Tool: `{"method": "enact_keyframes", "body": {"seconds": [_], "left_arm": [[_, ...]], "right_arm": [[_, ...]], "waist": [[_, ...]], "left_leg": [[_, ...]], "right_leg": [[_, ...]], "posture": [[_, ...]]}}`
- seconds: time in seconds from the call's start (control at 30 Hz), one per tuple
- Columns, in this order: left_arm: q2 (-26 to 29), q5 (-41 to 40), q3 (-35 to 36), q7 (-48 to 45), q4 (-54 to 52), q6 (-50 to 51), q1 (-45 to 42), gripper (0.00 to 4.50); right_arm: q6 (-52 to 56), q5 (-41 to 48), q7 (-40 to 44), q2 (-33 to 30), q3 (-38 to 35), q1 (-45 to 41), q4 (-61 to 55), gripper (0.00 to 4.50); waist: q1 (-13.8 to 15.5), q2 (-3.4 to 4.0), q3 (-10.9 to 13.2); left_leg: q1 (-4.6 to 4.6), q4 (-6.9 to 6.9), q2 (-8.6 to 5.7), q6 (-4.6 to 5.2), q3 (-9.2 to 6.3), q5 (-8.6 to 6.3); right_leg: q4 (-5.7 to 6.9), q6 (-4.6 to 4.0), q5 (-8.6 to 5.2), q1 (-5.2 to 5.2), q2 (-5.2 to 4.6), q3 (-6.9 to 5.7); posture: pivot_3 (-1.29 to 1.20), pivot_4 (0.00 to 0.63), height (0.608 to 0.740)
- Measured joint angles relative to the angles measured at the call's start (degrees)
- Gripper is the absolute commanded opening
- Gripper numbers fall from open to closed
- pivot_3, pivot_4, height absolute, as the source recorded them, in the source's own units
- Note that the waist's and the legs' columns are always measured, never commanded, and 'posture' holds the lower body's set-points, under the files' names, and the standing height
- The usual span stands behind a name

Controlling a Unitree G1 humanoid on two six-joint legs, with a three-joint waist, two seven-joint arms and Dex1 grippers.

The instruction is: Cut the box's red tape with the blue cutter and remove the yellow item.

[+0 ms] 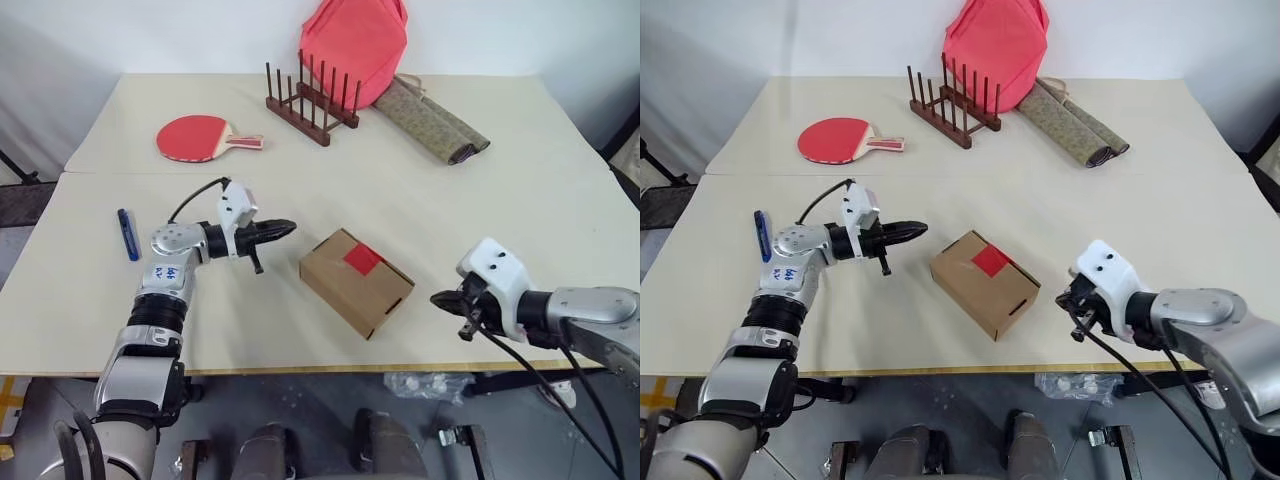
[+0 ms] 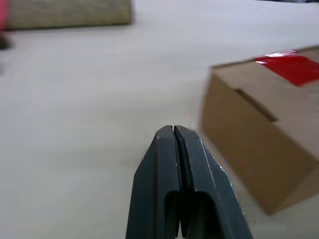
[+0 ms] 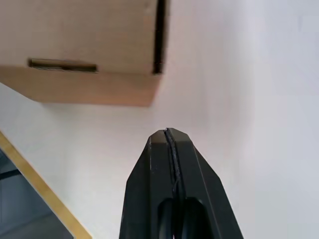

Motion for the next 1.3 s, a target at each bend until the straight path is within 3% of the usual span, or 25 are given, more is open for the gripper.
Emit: {"method": "enact_keyframes", "body": {"seconds": [0.17, 0.4, 0.47, 0.63, 0.83, 1.0, 1.3], "left_arm": [[4.07, 0.24, 3.92, 11.04, -5.39, 8.82, -0.30, 1.50], [6.34, 0.43, 9.72, 26.29, -21.82, 21.33, 8.21, 3.75], [5.76, 1.03, 11.40, 32.12, -25.54, 26.73, 10.03, 4.40], [0.12, 3.47, 17.06, 50.89, -35.10, 37.87, 11.00, 4.45], [-2.42, 4.27, 20.23, 61.91, -36.13, 55.23, 7.68, 4.45], [-5.83, 4.12, 25.02, 68.15, -35.77, 57.33, 7.46, 4.45], [-5.89, 4.47, 29.11, 73.27, -34.79, 58.97, 7.49, 4.45]], "right_arm": [[-14.76, -2.93, 6.44, -1.08, 0.30, -5.52, 11.54, 1.51], [-29.62, -6.59, 13.78, 4.54, 5.76, -17.68, 24.86, 4.03], [-32.19, -7.34, 15.74, 6.30, 7.81, -19.65, 27.27, 4.50], [-38.87, -10.72, 19.32, 12.72, 12.47, -28.29, 36.47, 4.50], [-43.05, -13.72, 22.67, 16.38, 15.19, -32.88, 44.11, 4.50], [-46.35, -15.49, 26.17, 18.03, 16.61, -36.16, 48.49, 4.50], [-47.46, -17.07, 27.89, 18.13, 16.30, -36.86, 50.30, 4.50]], "waist": [[-0.18, -0.05, 0.03], [-0.19, -0.06, 0.04], [-0.07, -0.09, 0.06], [0.18, -0.10, 0.06], [-0.11, -0.10, 0.05], [-0.16, -0.10, 0.05], [-0.10, -0.10, 0.05]], "left_leg": [[0.01, 0.00, -0.01, 0.03, 0.04, 0.00], [0.03, -0.03, 0.00, -0.01, 0.07, -0.01], [0.02, -0.01, 0.00, -0.01, 0.07, -0.01], [0.01, 0.06, 0.00, 0.04, 0.02, 0.02], [0.02, -0.01, -0.02, 0.00, 0.02, 0.02], [0.03, -0.03, 0.02, -0.04, 0.01, 0.00], [0.03, -0.02, 0.02, -0.07, 0.01, -0.01]], "right_leg": [[-0.14, 0.09, 0.11, 0.06, 0.02, 0.03], [-0.16, 0.11, 0.12, 0.07, 0.05, -0.05], [-0.17, 0.11, 0.12, 0.09, 0.04, -0.04], [-0.18, 0.23, 0.20, 0.17, -0.02, 0.03], [-0.15, 0.23, 0.20, 0.14, 0.03, -0.03], [-0.15, 0.23, 0.20, 0.13, 0.03, -0.04], [-0.14, 0.23, 0.20, 0.13, 0.02, -0.03]], "posture": [[0.00, 0.150, 0.740], [0.00, 0.150, 0.740], [0.00, 0.150, 0.740], [0.00, 0.150, 0.740], [0.00, 0.150, 0.740], [0.00, 0.150, 0.740], [0.00, 0.150, 0.740]]}}
